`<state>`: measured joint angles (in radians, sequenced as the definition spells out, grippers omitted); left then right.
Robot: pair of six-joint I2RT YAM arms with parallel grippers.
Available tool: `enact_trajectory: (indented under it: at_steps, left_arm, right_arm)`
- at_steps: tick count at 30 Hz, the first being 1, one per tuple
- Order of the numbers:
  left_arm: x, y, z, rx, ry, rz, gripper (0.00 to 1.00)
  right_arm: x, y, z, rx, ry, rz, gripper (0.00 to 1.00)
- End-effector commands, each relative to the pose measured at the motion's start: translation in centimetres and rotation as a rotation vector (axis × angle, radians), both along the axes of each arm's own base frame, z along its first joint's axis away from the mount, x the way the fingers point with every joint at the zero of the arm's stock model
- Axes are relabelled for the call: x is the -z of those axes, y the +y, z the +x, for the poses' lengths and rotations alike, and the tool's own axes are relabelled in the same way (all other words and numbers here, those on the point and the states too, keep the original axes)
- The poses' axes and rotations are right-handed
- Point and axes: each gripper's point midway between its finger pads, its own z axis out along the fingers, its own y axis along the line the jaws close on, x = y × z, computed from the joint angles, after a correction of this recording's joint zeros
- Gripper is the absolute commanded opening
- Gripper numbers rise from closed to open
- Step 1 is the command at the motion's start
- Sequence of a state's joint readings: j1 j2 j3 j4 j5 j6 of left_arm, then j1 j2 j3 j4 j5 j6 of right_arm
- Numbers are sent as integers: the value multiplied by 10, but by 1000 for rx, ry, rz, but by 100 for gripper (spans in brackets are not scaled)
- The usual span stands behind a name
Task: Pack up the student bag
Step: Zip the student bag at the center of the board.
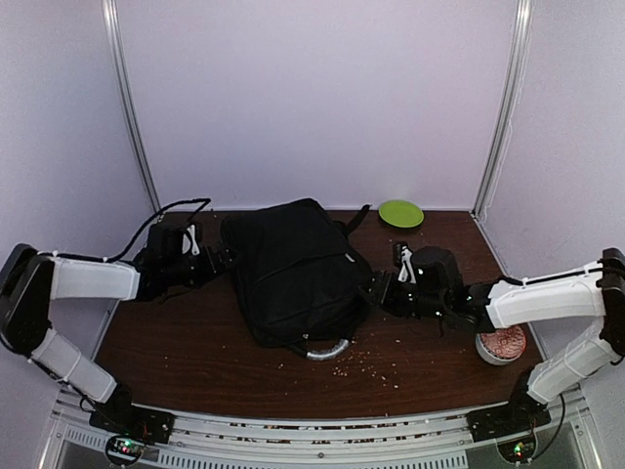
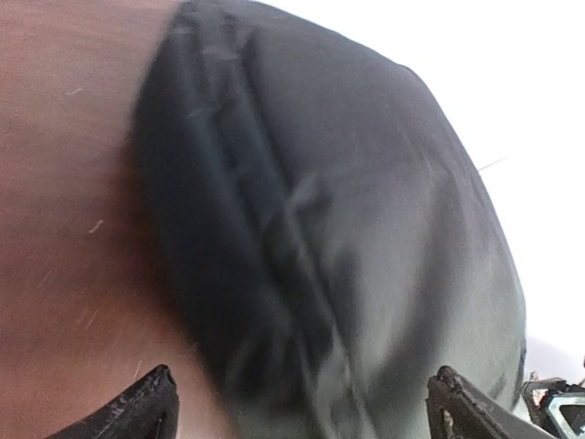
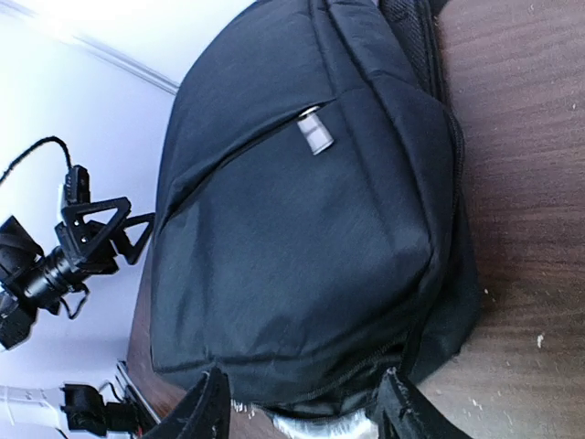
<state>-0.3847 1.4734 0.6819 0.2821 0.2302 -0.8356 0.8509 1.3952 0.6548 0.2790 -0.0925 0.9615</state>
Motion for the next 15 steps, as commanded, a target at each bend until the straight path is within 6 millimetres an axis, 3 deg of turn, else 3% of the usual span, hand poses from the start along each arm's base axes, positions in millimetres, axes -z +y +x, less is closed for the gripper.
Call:
enact_trajectory:
  at_steps: [1, 4, 8, 11, 13, 15]
  left_arm:
    - [-3, 33, -47, -117, 25, 161, 98]
    - [-18, 52, -81, -219, 2, 216, 98]
    - [0, 97, -110, -438, 70, 134, 98]
    - [-7, 89, -116, -399, 0, -72, 98]
    - [1, 78, -125, -334, 36, -98, 98]
    - [-9, 60, -130, -268, 62, -103, 98]
  right_arm:
    - [7, -15, -28, -36, -126, -187, 55]
    - [8, -8, -49, -74, -190, -247, 56]
    - [5, 11, -72, -92, -269, -283, 55]
    - [6, 33, -86, -117, -284, -286, 53]
    - [14, 51, -93, -145, -257, -277, 51]
    - [23, 66, -97, -163, -237, -281, 49]
